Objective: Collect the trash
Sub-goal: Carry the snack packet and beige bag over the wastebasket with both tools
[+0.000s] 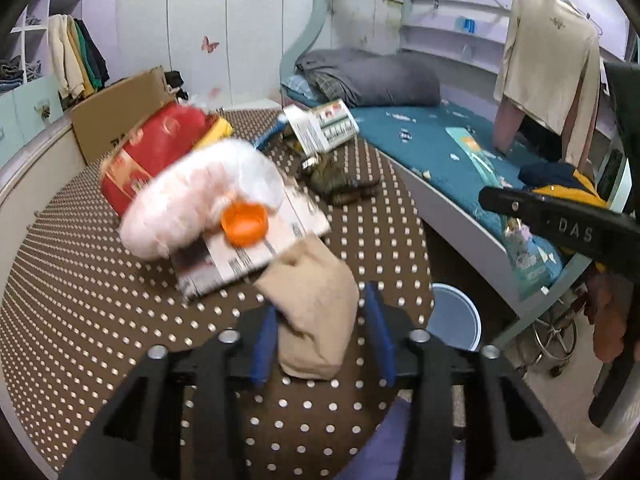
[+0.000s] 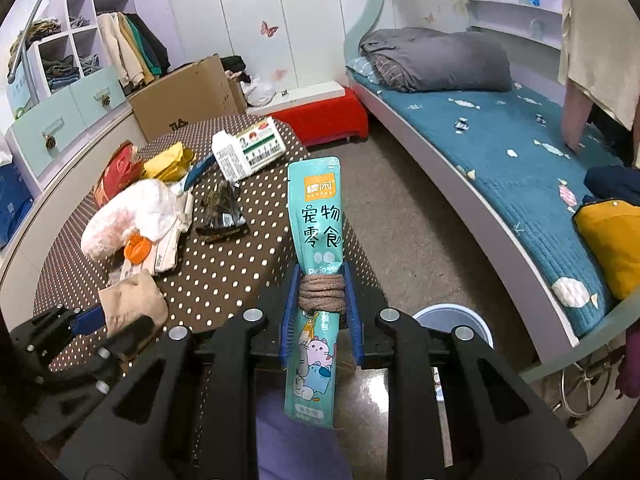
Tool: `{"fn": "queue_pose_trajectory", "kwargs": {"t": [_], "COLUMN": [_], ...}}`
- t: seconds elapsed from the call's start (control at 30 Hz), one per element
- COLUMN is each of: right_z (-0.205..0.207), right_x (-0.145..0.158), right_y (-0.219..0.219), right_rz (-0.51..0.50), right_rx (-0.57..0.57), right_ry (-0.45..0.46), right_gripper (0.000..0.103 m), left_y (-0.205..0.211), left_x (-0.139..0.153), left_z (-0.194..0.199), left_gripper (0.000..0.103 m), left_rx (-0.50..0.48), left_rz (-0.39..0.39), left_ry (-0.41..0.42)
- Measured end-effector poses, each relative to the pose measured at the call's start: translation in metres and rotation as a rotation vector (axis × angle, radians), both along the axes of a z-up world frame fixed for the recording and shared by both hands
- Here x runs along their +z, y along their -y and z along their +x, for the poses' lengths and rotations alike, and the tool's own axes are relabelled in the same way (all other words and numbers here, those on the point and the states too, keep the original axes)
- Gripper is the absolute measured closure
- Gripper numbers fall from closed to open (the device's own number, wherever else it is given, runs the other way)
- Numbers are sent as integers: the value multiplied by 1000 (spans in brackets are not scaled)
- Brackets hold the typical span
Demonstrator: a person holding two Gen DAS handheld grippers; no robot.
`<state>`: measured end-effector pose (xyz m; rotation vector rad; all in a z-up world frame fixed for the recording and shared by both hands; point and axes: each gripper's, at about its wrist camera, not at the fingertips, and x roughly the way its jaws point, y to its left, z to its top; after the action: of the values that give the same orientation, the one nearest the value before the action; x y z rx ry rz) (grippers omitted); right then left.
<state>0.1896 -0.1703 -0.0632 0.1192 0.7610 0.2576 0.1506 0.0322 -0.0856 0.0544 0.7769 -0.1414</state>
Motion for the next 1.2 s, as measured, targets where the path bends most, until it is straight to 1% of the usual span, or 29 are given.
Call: {"fn": "queue_pose_trajectory", "kwargs": {"t": [0.03, 0.07, 0.1, 0.13, 0.17, 0.2, 0.23, 0.27, 0.33, 0.53, 0.77, 0.97, 1.2], "right_z": [1, 2, 2, 3, 3, 2, 2, 1, 0, -7, -15, -22, -31], "right_x": [-3, -5, -7, -8, -10, -11, -11, -11, -9, -8, -8, -10, -17], "right_y": [-1, -2, -3, -3, -4, -4, -3, -2, 1, 16, 46, 76, 108], "right_rz": [3, 4, 4, 5, 3, 3, 1, 0, 0, -6, -10, -10, -13], "right_rx": [4, 5, 6, 6, 10, 12, 12, 11, 2, -26, -90, -155, -232], "right_ry": [-10, -15, -22, -28, -34, -34, -32, -31, -27, -24, -22, -29, -43], "right_gripper": [81, 81, 81, 81, 81, 81, 81, 81, 81, 81, 81, 81, 81], "left_y": [0, 0, 2, 3, 3, 3, 4, 6, 10, 25, 65, 102, 150], "left_x": [-2, -2, -3, -2, 0, 3, 5, 8, 15, 24, 24, 19, 2], "left_z": [2, 3, 5, 6, 7, 7, 7, 7, 10, 20, 28, 37, 47], "left_gripper": [60, 60, 74, 78, 79, 82, 86, 86, 87, 87, 87, 87, 87], "left_rx": [-5, -4, 6, 19, 16, 10, 7, 4, 6, -26, -90, -154, -248], "left_rz": [-12, -12, 5, 23, 8, -6, -6, -2, -14, -26, -10, -2, 11], "left_ry": [-8, 6, 10, 12, 9, 17, 25, 36, 56, 83, 98, 83, 39]}}
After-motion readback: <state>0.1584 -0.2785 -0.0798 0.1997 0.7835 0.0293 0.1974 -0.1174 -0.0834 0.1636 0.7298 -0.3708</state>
